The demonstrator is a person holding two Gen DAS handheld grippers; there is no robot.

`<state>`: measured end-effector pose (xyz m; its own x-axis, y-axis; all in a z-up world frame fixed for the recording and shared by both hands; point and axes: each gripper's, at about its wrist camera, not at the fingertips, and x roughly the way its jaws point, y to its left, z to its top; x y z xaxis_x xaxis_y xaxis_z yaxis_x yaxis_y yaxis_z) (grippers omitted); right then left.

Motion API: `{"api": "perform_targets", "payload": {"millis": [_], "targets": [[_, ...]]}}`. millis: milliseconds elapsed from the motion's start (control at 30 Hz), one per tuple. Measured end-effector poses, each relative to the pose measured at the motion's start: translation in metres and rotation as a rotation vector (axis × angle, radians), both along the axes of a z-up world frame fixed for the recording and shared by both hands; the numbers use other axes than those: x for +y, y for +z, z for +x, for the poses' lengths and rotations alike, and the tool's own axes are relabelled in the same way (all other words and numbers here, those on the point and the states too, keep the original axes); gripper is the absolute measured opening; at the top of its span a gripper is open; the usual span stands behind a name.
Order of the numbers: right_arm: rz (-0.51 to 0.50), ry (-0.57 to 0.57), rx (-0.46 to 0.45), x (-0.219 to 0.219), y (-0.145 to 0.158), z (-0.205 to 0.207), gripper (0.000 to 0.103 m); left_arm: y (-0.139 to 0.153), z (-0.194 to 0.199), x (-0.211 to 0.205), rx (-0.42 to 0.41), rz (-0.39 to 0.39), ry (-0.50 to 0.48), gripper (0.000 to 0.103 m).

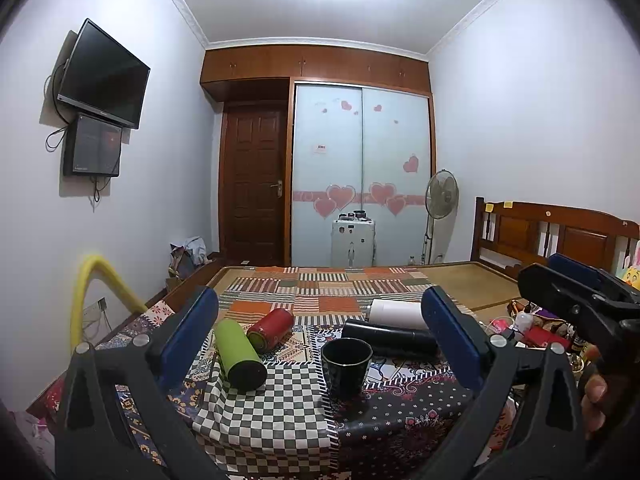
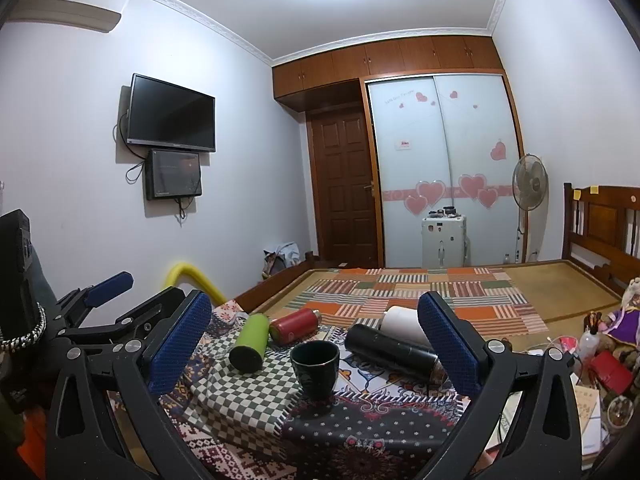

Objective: Flip cup upright

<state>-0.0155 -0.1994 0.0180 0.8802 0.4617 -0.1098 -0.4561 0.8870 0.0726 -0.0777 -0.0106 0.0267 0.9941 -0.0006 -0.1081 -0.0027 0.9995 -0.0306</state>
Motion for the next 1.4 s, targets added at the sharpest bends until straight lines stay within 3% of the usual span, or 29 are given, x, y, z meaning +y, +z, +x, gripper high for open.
{"api": "perform_targets", "payload": {"millis": [1400], "targets": [[-0.027,-0.056,-0.003,-0.002,-0.0003,0.0015,0.103,-0.001,0.0099,-0.0035,0.035,-0.007,-0.024,0.103]]}}
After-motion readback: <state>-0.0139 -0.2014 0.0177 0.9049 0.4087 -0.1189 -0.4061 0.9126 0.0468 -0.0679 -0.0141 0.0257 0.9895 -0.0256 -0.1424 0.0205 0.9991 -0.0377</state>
